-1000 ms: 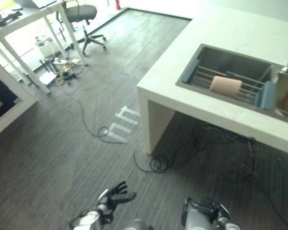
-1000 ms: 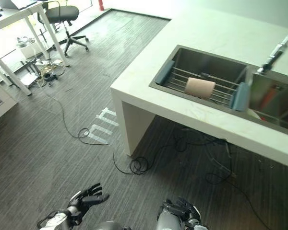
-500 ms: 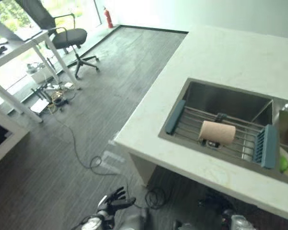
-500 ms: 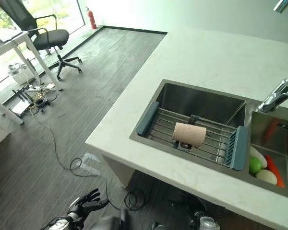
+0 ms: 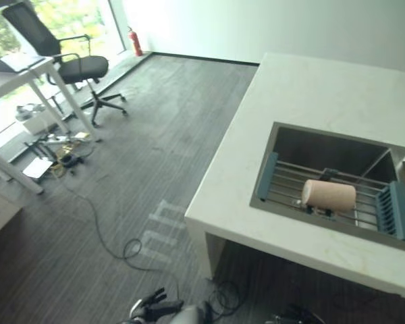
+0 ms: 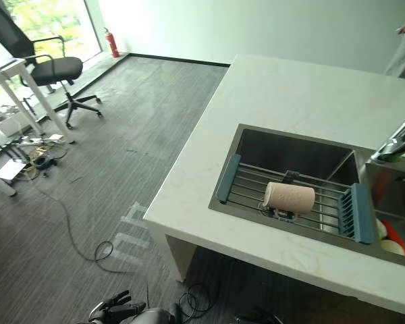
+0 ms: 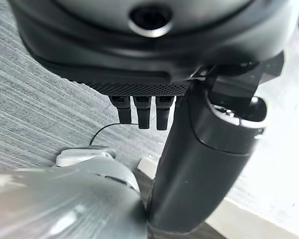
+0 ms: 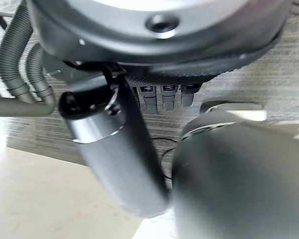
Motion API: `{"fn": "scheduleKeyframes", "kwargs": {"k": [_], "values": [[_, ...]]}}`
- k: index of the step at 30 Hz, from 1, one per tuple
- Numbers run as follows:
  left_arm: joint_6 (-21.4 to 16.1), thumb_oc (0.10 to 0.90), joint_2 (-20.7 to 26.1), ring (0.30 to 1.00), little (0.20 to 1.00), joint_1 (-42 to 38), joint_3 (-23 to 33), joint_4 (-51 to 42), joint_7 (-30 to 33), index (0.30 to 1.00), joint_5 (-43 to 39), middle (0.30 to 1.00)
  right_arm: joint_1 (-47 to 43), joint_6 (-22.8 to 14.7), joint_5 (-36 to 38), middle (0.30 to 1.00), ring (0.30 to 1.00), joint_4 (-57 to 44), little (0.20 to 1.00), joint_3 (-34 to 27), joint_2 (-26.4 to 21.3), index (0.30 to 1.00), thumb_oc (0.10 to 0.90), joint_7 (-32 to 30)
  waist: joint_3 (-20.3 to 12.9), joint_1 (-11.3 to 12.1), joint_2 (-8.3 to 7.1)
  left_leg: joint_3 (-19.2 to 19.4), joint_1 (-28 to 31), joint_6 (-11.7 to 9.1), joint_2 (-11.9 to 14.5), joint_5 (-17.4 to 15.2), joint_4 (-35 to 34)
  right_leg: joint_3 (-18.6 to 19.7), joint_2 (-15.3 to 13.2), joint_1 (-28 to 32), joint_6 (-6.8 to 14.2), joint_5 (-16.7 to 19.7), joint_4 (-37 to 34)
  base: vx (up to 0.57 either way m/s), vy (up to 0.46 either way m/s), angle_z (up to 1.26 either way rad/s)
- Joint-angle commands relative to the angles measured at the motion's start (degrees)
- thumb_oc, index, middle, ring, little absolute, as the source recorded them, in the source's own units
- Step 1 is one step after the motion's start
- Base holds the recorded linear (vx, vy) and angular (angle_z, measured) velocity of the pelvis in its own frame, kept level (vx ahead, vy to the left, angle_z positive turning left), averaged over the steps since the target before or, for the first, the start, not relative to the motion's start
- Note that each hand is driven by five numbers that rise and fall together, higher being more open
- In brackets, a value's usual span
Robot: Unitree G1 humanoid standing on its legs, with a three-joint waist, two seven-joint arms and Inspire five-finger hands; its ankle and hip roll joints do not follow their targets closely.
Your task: Place the dishes in the dishwasher.
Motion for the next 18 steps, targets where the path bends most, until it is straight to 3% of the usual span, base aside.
{"fn": "scheduleKeyframes", "kwargs": {"k": [1, 2, 3, 5, 7, 8, 11, 12, 13, 15, 17, 18], "values": [[-2.1, 0.800, -0.4, 0.900, 0.900, 0.2, -1.1, -1.5, -1.1, 0.900, -0.1, 0.900, -1.8, -3.0, 2.2, 0.900, 0.900, -1.3, 0.900, -0.8, -2.9, 0.900, 0.800, -0.3, 0.5, 0.8, 3.38, -2.3, 4.8, -4.3, 3.0, -4.5, -1.5, -1.1, 3.0, -4.0, 1.6, 2.3, -1.0, 0.02, 0.050, -0.13], [-2.1, 0.800, -0.4, 0.900, 0.900, 0.2, -1.1, -1.5, -1.1, 0.900, -0.1, 0.900, -1.8, -3.0, 2.2, 0.900, 0.900, -1.3, 0.900, -0.8, -2.9, 0.900, 0.800, -0.3, 0.5, 0.8, 3.38, -2.3, 4.8, -4.3, 3.0, -4.5, -1.5, -1.1, 3.0, -4.0, 1.6, 2.3, -1.0, 0.00, 0.100, -0.15], [-1.6, 0.800, -0.5, 0.900, 0.900, 0.7, -0.5, 0.3, -1.9, 0.900, 1.3, 0.900, -2.1, -4.3, 2.1, 0.900, 0.900, -2.2, 0.900, -0.8, -2.6, 0.900, 0.800, -1.4, 0.9, 1.3, 3.15, 0.0, 5.8, -3.6, 3.7, -5.1, -1.5, -4.4, 1.7, -2.9, 2.3, 3.4, -1.0, -0.02, 0.112, -0.16], [-2.0, 0.800, -0.1, 0.900, 0.900, 0.8, -0.1, 1.0, -1.9, 0.900, 2.5, 0.900, -2.7, -4.1, 1.9, 0.900, 0.900, -3.0, 0.900, -0.5, -2.7, 0.900, 0.800, -1.0, 1.0, 1.3, 3.55, 2.0, 6.4, -2.7, 5.1, -5.5, -1.5, -7.6, 2.2, -2.2, 2.5, 5.4, -1.0, -0.06, 0.054, -0.42], [-3.4, 0.800, 0.6, 0.900, 0.900, -0.1, -0.6, 1.8, -0.8, 0.900, 1.5, 0.900, -3.2, -4.1, 2.6, 0.900, 0.900, -3.3, 0.900, -0.3, -2.5, 0.900, 0.800, -1.0, 1.7, 0.4, 4.25, 1.9, 6.5, -1.5, 5.8, -6.1, -1.5, -6.8, 3.3, -2.5, 2.7, 7.8, 0.2, -0.13, -0.105, -0.98], [-3.9, 0.800, 0.8, 0.900, 0.900, -0.7, -0.5, 2.0, -0.5, 0.900, 0.5, 0.900, -3.1, -3.9, 3.2, 0.900, 0.900, -3.2, 0.900, -0.3, -2.3, 0.900, 0.800, -1.0, 1.8, 0.2, 4.37, 1.8, 6.4, -1.2, 5.9, -5.9, -1.5, -6.1, 2.4, -3.1, 3.1, 7.9, 2.1, -0.09, -0.253, -0.67], [-4.6, 0.800, 0.9, 0.900, 0.900, -2.4, 0.3, 2.7, 1.0, 0.900, -1.9, 0.900, -2.6, -2.8, 0.8, 0.900, 0.900, -1.4, 0.900, -0.8, -1.5, 0.900, 0.800, -0.7, 1.4, -0.3, 4.62, 0.6, 6.7, -1.1, 6.4, -5.1, -1.5, -3.4, -0.1, -0.6, 3.7, 7.9, -0.8, 0.01, -0.344, 0.02], [-5.0, 0.800, 0.8, 0.900, 0.900, -2.5, 0.4, 2.6, 1.2, 0.900, -2.0, 0.900, -2.6, -2.4, 0.2, 0.900, 0.900, -1.0, 0.900, -0.8, -1.3, 0.900, 0.800, -0.4, 1.3, -0.2, 4.59, 0.2, 6.8, -1.4, 6.9, -4.7, -1.5, -2.7, -0.8, -0.4, 3.8, 7.7, -1.0, 0.05, -0.790, 0.11], [-4.4, 0.800, 0.5, 0.900, 0.900, -2.8, 1.0, 2.2, 2.6, 0.900, -2.9, 0.900, -2.8, -2.4, 0.8, 0.900, 0.900, -1.2, 0.900, 0.3, -1.6, 0.900, 0.800, 0.6, 1.2, 0.9, 3.71, 0.8, 6.6, -4.9, 10.2, -2.3, -1.5, -3.6, -1.7, -0.3, 2.7, 3.1, -1.0, 0.05, -0.887, 0.03], [-4.8, 0.800, -0.5, 0.900, 0.900, -1.2, 1.2, 2.2, 2.3, 0.900, -2.3, 0.900, -3.2, -1.8, -0.4, 0.900, 0.900, -3.5, 0.900, 1.3, -3.0, 0.900, 0.800, 0.7, 1.1, 0.9, 2.59, 1.1, 7.7, -7.4, 11.8, -0.6, -1.5, -3.3, -1.0, -1.1, 1.6, 1.5, -1.0, 0.04, -0.701, -0.09], [-5.0, 0.800, -1.0, 0.900, 0.900, -1.1, 0.7, 1.6, 1.8, 0.900, -1.4, 0.900, -2.6, -0.5, 2.5, 0.900, 0.900, -4.4, 0.900, 0.3, -4.2, 0.900, 0.800, 0.2, 1.5, 0.6, 2.21, 4.6, 7.0, -7.8, 11.7, 0.7, -1.5, -4.8, -1.4, -0.3, 0.9, 1.0, -1.0, -0.03, -0.215, 0.22], [-5.5, 0.800, -1.3, 0.900, 0.900, -1.0, 0.7, 0.6, 1.9, 0.900, -1.1, 0.900, -2.3, -0.2, 3.9, 0.900, 0.900, -4.4, 0.900, -0.2, -4.7, 0.900, 0.800, 0.6, 2.0, 1.1, 2.99, 1.6, 5.0, -7.5, 10.4, 1.3, -1.5, -4.1, -0.4, 0.3, 0.7, 0.9, -1.0, -0.03, -0.052, 0.46]]}}
